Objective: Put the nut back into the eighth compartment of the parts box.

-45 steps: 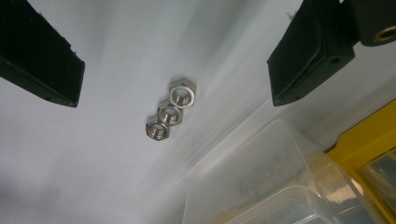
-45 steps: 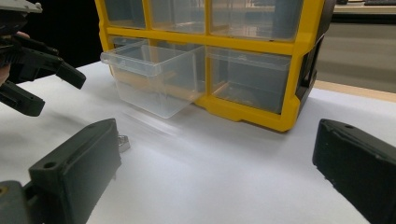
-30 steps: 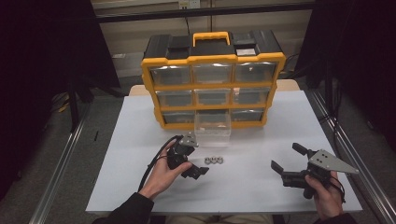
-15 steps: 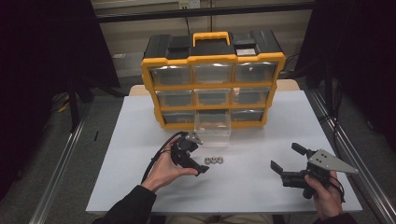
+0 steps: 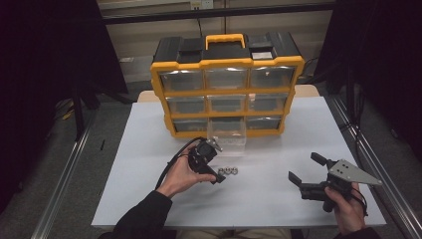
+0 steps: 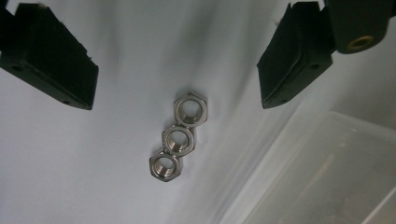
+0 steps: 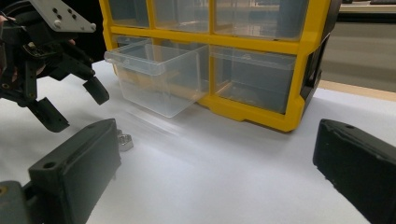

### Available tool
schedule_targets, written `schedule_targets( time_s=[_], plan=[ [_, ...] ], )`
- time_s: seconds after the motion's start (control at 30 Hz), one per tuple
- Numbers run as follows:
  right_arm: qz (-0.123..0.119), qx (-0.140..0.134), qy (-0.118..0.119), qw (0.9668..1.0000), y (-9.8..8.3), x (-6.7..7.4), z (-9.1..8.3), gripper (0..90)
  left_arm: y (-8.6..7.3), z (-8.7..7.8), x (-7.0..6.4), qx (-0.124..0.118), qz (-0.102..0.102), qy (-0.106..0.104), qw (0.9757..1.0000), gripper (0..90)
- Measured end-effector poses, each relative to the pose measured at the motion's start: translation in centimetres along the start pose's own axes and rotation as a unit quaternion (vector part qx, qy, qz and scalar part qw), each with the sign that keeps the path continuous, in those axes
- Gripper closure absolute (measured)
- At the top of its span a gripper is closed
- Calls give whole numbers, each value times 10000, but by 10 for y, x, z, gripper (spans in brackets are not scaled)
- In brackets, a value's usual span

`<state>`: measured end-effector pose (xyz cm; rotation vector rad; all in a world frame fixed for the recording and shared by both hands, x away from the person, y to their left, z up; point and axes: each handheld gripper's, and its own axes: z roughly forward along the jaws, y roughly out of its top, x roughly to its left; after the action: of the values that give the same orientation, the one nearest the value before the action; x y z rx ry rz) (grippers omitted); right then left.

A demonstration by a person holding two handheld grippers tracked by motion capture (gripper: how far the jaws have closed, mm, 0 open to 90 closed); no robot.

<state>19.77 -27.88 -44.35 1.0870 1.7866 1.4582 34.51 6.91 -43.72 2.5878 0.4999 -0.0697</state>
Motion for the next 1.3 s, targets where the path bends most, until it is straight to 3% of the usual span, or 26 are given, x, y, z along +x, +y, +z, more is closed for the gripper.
schedule_targets(
  time_s=[0.13, 0.17, 0.23, 0.27, 0.33, 0.5, 0.6, 0.63, 0.7, 0.77, 0.8, 0.93, 0.97, 1.0, 1.1, 1.23, 1.27, 1.3],
  plan=[
    [-3, -3, 7, 10000, 0, 0, 0, 8, 3, 1, 2, 56, -58, -60, 9999, 155],
    [-3, -3, 7, 10000, 0, 0, 0, 8, 4, 0, 3, 143, 41, -65, 9999, 155],
    [2, -11, 11, 10000, 0, 0, 0, 8, 6, 0, 2, 141, -36, -78, 9999, 176],
    [2, -11, 11, 10000, 0, 0, 0, 8, 7, 0, 3, 230, 66, -89, 9997, 176],
    [-3, -8, 21, 10000, 0, 0, 1, 8, 9, 2, 1, 272, -10, -112, 9996, 197],
    [-5, 0, 15, 10000, 0, 0, 0, 8, 14, 3, 3, 452, 74, -147, 9988, 257],
    [-6, -2, 36, 10000, 0, 0, 0, 8, 15, 6, 1, 485, 9, -216, 9986, 277],
    [-6, -2, 30, 10000, 0, 0, 0, 8, 15, 6, 2, 527, 83, -216, 9983, 297],
    [-7, 3, 38, 10000, 0, 0, 0, 8, 16, 8, 0, 552, -20, -226, 9982, 320],
    [-12, 2, 39, 10000, 0, 0, 0, 8, 16, 9, 0, 617, 10, -192, 9979, 345],
    [-12, 2, 39, 10000, 0, 0, 0, 8, 17, 10, 2, 631, 163, -210, 9976, 345],
    [-11, 6, 41, 10000, 0, 0, 0, 7, 19, 12, 1, 767, 186, -251, 9966, 396],
    [-11, 6, 41, 10000, 0, 0, 0, 7, 19, 14, -1, 724, 30, -260, 9970, 396],
    [-12, 4, 40, 10000, 0, 0, 0, 8, 20, 14, 0, 806, 153, -242, 9963, 402],
    [-21, 3, 41, 10000, 0, 0, 0, 8, 20, 17, -1, 695, 53, -165, 9974, 449],
    [-9, 8, 30, 10000, 0, 0, 0, 8, 21, 22, -2, 800, 64, -167, 9966, 520],
    [-23, 11, 36, 10000, 0, 0, 0, 8, 22, 21, 1, 924, 160, -102, 9955, 538],
    [-21, 12, 36, 10000, 0, 0, 0, 7, 22, 23, 0, 826, 42, -108, 9965, 544]
  ],
)
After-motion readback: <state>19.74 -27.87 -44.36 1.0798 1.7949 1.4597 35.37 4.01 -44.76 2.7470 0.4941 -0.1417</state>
